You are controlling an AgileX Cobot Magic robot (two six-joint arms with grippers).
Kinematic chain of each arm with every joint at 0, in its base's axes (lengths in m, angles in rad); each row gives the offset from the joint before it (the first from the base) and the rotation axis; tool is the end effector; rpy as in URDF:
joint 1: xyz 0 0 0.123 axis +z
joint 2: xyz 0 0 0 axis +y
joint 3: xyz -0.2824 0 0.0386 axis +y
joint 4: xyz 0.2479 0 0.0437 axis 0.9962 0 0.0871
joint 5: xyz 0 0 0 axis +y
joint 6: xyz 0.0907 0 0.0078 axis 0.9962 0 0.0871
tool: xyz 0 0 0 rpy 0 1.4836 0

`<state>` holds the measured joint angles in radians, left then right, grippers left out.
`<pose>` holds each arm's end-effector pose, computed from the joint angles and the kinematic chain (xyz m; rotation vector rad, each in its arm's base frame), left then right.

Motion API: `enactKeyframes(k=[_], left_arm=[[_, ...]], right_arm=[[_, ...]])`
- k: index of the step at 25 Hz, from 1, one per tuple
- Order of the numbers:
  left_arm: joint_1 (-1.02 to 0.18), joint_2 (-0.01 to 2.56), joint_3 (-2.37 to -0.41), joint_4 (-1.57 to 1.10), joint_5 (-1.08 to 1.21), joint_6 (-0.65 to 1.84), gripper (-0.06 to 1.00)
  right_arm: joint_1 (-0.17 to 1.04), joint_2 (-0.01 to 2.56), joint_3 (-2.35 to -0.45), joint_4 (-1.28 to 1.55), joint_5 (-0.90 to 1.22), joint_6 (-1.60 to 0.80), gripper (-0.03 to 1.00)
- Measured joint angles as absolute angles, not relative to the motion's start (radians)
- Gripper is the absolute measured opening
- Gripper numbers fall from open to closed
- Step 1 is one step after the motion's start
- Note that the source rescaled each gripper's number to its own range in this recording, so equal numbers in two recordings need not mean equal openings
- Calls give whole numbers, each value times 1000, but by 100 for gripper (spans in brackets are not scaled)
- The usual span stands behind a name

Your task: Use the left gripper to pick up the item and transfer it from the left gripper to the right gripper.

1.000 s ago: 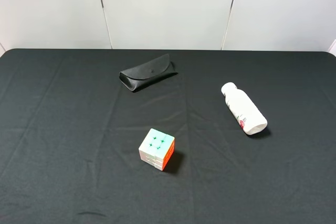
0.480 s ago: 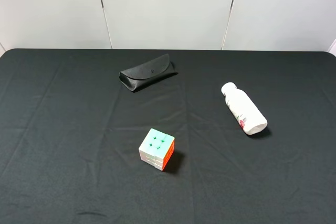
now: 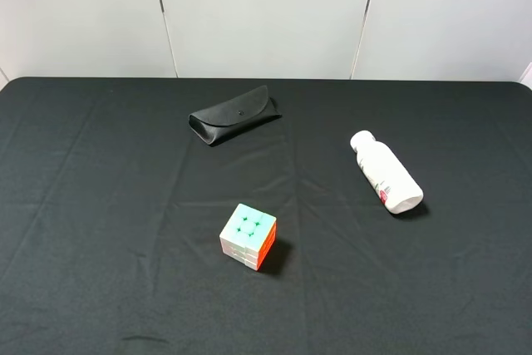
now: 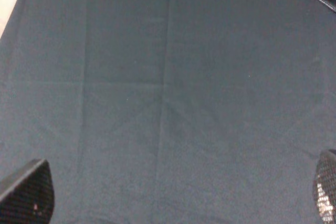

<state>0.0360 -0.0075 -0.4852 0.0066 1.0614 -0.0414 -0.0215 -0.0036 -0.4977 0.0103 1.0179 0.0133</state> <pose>-0.0043 0.0004 0.2730 -0.0797 2.0507 0.0046 -0.0034 0.0009 0.2800 0.0346 1.9999 0.0070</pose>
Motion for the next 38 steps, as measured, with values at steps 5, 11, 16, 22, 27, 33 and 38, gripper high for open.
enactKeyframes(k=[5,11,16,22,27,33,38], left_arm=[[36,-8,-485,7,1061,-41,98],[36,-8,-485,7,1061,-41,98],[36,-8,-485,7,1061,-41,98],[36,-8,-485,7,1061,-41,98],[36,-8,-485,7,1061,-41,98],[36,-8,-485,7,1061,-41,98],[36,-8,-485,7,1061,-41,98]], right_arm=[[-53,-4,-498,17,1018,13,100],[-53,-4,-498,18,1018,13,100],[-53,-4,-498,18,1018,13,100],[-53,-4,-498,18,1018,13,100],[-53,-4,-498,19,1018,13,100],[-53,-4,-498,19,1018,13,100],[-53,-4,-498,20,1018,13,100]])
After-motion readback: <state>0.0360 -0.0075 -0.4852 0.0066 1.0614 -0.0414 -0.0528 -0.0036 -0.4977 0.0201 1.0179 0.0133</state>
